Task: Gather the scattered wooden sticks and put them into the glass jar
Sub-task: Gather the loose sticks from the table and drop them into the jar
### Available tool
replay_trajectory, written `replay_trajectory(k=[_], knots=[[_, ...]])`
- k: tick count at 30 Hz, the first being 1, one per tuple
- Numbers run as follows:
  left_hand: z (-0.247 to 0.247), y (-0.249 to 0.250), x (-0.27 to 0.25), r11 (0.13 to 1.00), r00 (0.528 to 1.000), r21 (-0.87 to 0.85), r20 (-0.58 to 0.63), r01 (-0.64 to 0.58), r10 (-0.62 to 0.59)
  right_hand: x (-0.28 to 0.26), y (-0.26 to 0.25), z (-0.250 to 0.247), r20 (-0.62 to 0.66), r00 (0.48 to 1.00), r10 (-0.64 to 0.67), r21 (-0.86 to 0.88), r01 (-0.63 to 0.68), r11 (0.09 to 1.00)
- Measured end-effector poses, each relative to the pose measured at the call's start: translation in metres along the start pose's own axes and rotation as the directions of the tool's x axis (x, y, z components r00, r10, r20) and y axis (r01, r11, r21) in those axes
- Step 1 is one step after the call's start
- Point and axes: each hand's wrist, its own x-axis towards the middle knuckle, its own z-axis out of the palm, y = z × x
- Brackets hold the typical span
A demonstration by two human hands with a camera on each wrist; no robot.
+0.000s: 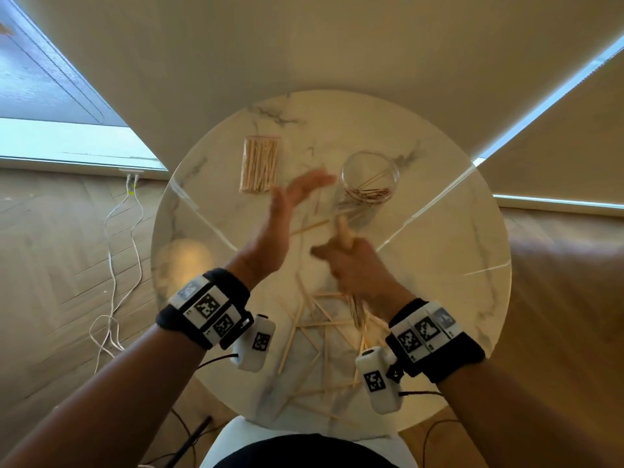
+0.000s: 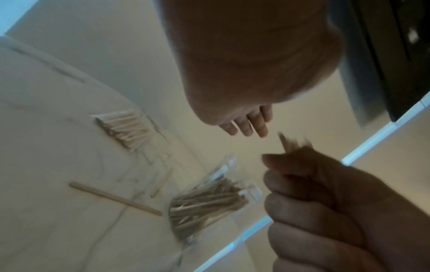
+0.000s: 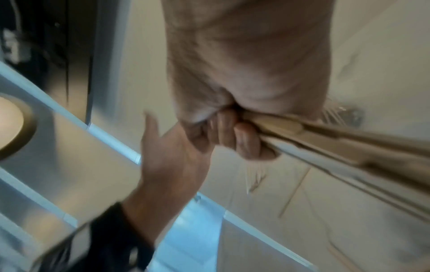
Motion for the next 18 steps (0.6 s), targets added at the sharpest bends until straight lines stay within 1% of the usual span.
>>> replay_trajectory(k=[1, 2, 3, 4, 5, 6, 7, 10, 12, 14, 15, 16, 17, 18], knots=[[-0.003, 0.001, -0.003, 0.998, 0.992, -0.058, -0.121, -0.030, 0.023, 0.000, -0.005, -0.006, -0.084, 0.997, 0.001, 0.247, 0.020, 0.969], [-0.004, 0.003, -0.008, 0.994, 0.978, -0.091, -0.206, -0.058, 0.038, 0.000, -0.011, -0.012, -0.138, 0.990, -0.002, 0.490, 0.070, 0.869], [-0.001, 0.003, -0.016, 0.992, 0.965, -0.101, -0.256, -0.076, 0.048, 0.000, -0.018, -0.018, -0.189, 0.982, -0.007, 0.667, 0.134, 0.733], [0.006, 0.002, -0.025, 0.992, 0.958, -0.093, -0.281, -0.088, 0.058, 0.000, -0.023, -0.022, -0.239, 0.971, -0.006, 0.771, 0.194, 0.607], [0.015, 0.000, -0.033, 0.993, 0.955, -0.077, -0.289, -0.092, 0.066, -0.001, -0.027, -0.022, -0.277, 0.961, 0.008, 0.830, 0.234, 0.506], [0.026, -0.001, -0.040, 0.994, 0.955, -0.066, -0.289, -0.089, 0.066, -0.002, -0.030, -0.018, -0.294, 0.955, 0.030, 0.864, 0.252, 0.436], [0.039, -0.003, -0.044, 0.994, 0.955, -0.068, -0.292, -0.081, 0.058, -0.004, -0.031, -0.010, -0.289, 0.956, 0.047, 0.887, 0.249, 0.388], [0.062, -0.004, -0.044, 0.989, 0.942, -0.126, -0.334, -0.072, 0.026, -0.010, -0.029, 0.013, -0.222, 0.970, 0.101, 0.931, 0.180, 0.316], [0.064, -0.002, -0.041, 0.985, 0.928, -0.144, -0.372, -0.094, 0.034, -0.011, -0.028, 0.011, -0.204, 0.970, 0.134, 0.944, 0.159, 0.289], [0.065, -0.001, -0.041, 0.986, 0.923, -0.125, -0.381, -0.114, 0.058, -0.012, -0.027, 0.007, -0.187, 0.971, 0.152, 0.954, 0.143, 0.262], [0.067, -0.002, -0.042, 0.988, 0.928, -0.093, -0.365, -0.119, 0.077, -0.013, -0.027, 0.008, -0.163, 0.974, 0.156, 0.959, 0.120, 0.256], [0.069, -0.002, -0.042, 0.991, 0.935, -0.052, -0.339, -0.127, 0.102, -0.015, -0.026, 0.010, -0.134, 0.979, 0.156, 0.960, 0.089, 0.267], [0.070, -0.004, -0.043, 0.990, 0.943, -0.015, -0.308, -0.139, 0.127, -0.016, -0.026, 0.011, -0.109, 0.982, 0.153, 0.952, 0.058, 0.301], [0.071, -0.005, -0.043, 0.988, 0.950, 0.011, -0.275, -0.152, 0.149, -0.017, -0.025, 0.011, -0.090, 0.985, 0.146, 0.933, 0.032, 0.359]])
